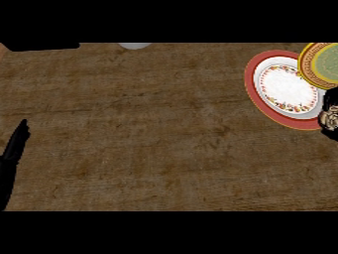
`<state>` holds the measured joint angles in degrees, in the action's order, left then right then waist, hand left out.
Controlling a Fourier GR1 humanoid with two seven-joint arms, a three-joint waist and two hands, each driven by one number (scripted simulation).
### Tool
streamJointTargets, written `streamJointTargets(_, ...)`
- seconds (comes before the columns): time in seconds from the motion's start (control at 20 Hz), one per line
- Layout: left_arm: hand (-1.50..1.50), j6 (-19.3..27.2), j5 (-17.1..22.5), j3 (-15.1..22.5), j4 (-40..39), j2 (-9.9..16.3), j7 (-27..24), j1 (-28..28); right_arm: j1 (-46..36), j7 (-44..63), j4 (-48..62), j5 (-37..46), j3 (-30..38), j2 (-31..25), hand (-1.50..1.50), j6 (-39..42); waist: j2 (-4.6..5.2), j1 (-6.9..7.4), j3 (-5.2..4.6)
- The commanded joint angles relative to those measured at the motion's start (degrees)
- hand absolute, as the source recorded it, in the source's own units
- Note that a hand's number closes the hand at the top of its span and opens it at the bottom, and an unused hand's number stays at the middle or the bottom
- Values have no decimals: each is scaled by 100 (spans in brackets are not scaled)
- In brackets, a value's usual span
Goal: Pick the cupcake from the plate and place it in the plate
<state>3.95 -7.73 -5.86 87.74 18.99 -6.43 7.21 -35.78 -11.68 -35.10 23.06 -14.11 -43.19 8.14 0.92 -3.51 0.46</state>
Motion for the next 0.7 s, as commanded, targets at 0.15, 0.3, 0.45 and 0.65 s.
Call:
streamJointTargets(0.15,0,-31,24,-11,47,3,-103,28,209,-1720,792,-314,1062,-1727,150,-901,49,203,39)
streamJointTargets(0.3,0,-161,111,-51,-19,79,-112,-86,288,-2490,1066,-574,1486,-1862,150,-1367,51,258,43)
streamJointTargets(0.45,0,-142,42,62,-28,-5,-148,-87,242,-3467,1193,-895,1870,-2019,150,-1364,21,332,29)
streamJointTargets(0.65,0,-86,-131,234,-94,-92,-105,-187,178,-4608,1483,-1247,2188,-2333,150,-447,10,402,10)
